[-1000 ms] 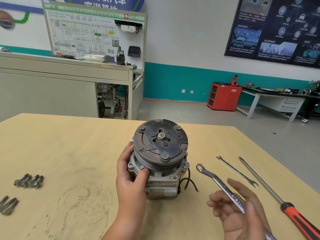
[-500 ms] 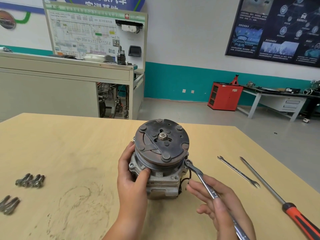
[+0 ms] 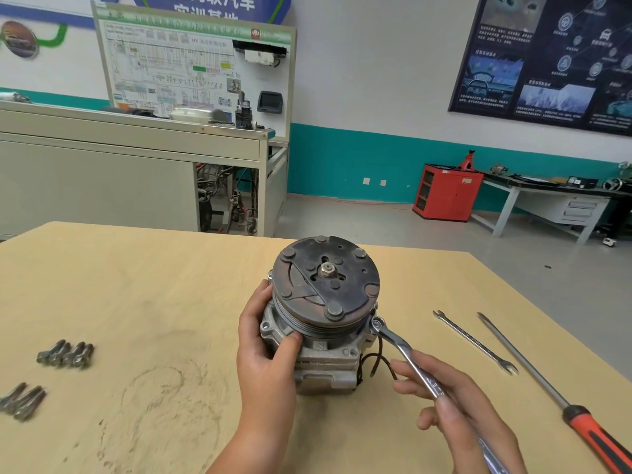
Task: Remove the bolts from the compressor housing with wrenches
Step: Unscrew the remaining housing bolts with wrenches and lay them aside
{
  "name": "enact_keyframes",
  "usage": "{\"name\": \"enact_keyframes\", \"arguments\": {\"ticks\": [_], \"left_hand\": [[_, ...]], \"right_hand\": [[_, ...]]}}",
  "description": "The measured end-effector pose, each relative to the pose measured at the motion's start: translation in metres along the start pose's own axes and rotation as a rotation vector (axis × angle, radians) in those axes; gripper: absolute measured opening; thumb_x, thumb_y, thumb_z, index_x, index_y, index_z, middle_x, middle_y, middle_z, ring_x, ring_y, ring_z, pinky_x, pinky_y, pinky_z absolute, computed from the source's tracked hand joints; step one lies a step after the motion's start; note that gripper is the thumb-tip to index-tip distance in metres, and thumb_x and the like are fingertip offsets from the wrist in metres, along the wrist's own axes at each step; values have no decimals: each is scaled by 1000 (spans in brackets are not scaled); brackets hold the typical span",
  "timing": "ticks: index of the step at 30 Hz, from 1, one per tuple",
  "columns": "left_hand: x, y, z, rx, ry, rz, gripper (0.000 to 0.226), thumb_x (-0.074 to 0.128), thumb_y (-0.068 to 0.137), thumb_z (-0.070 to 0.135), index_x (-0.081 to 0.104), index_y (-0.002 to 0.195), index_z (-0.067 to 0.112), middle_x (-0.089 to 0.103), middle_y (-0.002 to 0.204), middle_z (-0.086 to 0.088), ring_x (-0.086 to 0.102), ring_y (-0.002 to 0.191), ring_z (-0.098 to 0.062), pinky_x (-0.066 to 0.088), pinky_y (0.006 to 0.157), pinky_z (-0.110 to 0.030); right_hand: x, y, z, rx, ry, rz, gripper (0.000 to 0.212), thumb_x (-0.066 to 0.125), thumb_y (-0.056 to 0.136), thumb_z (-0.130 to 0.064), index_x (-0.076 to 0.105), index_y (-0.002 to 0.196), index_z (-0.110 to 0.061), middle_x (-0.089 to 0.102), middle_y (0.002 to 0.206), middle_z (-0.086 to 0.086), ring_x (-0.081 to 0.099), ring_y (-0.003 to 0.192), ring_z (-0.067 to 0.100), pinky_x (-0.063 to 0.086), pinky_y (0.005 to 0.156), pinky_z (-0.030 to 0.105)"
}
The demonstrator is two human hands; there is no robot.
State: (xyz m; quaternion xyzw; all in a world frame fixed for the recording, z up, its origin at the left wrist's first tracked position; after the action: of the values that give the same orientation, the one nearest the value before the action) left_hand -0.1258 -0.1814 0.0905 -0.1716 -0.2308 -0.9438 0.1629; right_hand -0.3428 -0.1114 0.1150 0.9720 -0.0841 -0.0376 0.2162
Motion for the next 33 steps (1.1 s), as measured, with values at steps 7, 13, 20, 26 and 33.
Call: {"name": "enact_keyframes", "arguments": {"ticks": [7, 13, 20, 26, 33], "left_hand": [[0, 0, -3, -13, 13, -7, 54, 61, 66, 22, 59, 112, 51, 56, 134, 0, 52, 125, -22, 40, 105, -55], [0, -1, -2, -21, 11, 1, 54, 61, 63, 26, 60, 111, 51, 56, 135, -1, 52, 125, -22, 40, 106, -55], [0, -1, -2, -34, 36, 3, 57, 55, 69, 13, 59, 110, 52, 56, 134, 0, 52, 125, -21, 40, 106, -54], [1, -3, 4, -37, 17, 19, 56, 59, 65, 17, 61, 108, 52, 57, 133, 1, 54, 123, -18, 42, 105, -52], [2, -3, 3, -54, 23, 13, 57, 54, 68, 11, 59, 113, 45, 57, 133, -1, 54, 123, -21, 41, 105, -54]], "right_hand": [[-4, 2, -10, -95, -42, 56, 34, 48, 73, -20, 74, 91, -33, 73, 82, 7, 67, 61, 17, 47, 54, 16], [-7, 37, 2, -27, 187, 151, 13, 70, 72, -31, 65, 61, -25, 53, 45, 3, 43, 39, 8, 36, 39, 13], [-13, 94, 15, -10, 313, 326, 24, 59, 71, -44, 55, 83, -24, 45, 49, -12, 38, 44, -1, 35, 43, 12], [29, 138, 12, 72, -136, 49, 27, 50, 91, -40, 68, 80, -23, 63, 59, -17, 60, 65, 9, 47, 62, 27], [16, 140, 14, 276, 477, 47, 28, 46, 95, -34, 64, 81, -17, 40, 51, -7, 38, 43, 5, 39, 41, 18]]}}
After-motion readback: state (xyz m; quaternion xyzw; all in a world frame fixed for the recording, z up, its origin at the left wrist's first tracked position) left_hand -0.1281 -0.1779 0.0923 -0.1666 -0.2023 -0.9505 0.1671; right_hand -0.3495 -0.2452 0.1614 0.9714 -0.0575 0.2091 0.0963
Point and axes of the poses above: each hand's wrist, its own y-axis towards the middle knuckle, its own x-axis out of the palm, z = x × y, the point moved 10 cm from there along y, towards the middle knuckle
